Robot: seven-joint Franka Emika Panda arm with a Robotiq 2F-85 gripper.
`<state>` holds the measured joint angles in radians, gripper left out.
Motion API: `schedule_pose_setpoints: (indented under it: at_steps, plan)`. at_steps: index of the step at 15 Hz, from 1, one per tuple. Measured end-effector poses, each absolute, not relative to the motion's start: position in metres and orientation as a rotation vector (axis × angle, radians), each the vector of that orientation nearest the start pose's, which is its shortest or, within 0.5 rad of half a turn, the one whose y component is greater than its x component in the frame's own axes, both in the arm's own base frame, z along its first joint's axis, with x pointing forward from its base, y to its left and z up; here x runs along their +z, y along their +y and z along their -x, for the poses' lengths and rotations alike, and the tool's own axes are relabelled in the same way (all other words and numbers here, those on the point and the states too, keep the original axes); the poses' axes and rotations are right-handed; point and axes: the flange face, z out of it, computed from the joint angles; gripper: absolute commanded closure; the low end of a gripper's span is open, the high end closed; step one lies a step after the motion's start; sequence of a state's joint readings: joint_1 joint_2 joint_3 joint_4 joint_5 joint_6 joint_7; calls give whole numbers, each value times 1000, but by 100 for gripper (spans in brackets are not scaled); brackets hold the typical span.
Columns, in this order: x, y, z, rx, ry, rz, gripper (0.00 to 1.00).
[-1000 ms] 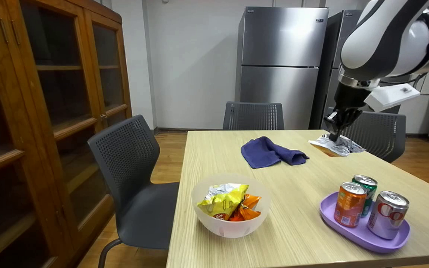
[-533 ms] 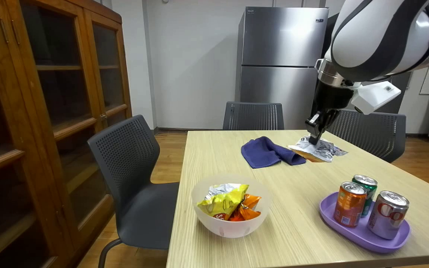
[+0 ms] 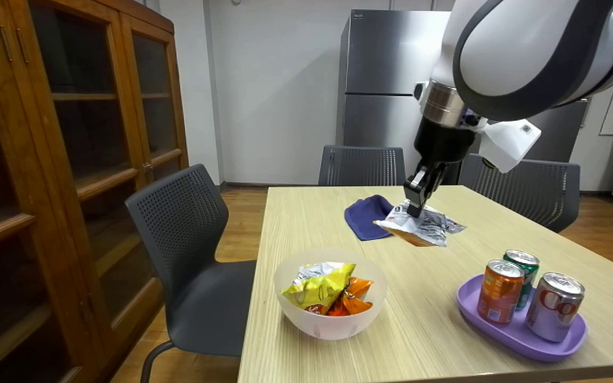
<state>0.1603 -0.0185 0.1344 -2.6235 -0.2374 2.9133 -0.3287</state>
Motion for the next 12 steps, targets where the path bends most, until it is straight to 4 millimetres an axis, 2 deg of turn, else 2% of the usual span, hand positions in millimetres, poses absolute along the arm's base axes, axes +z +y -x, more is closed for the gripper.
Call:
schedule_pose_setpoints:
  at_steps: [5, 12]
  plan:
    - [283, 187, -411, -493, -1453, 2833, 100]
    - [278, 228, -387, -484, -1565, 2743, 100]
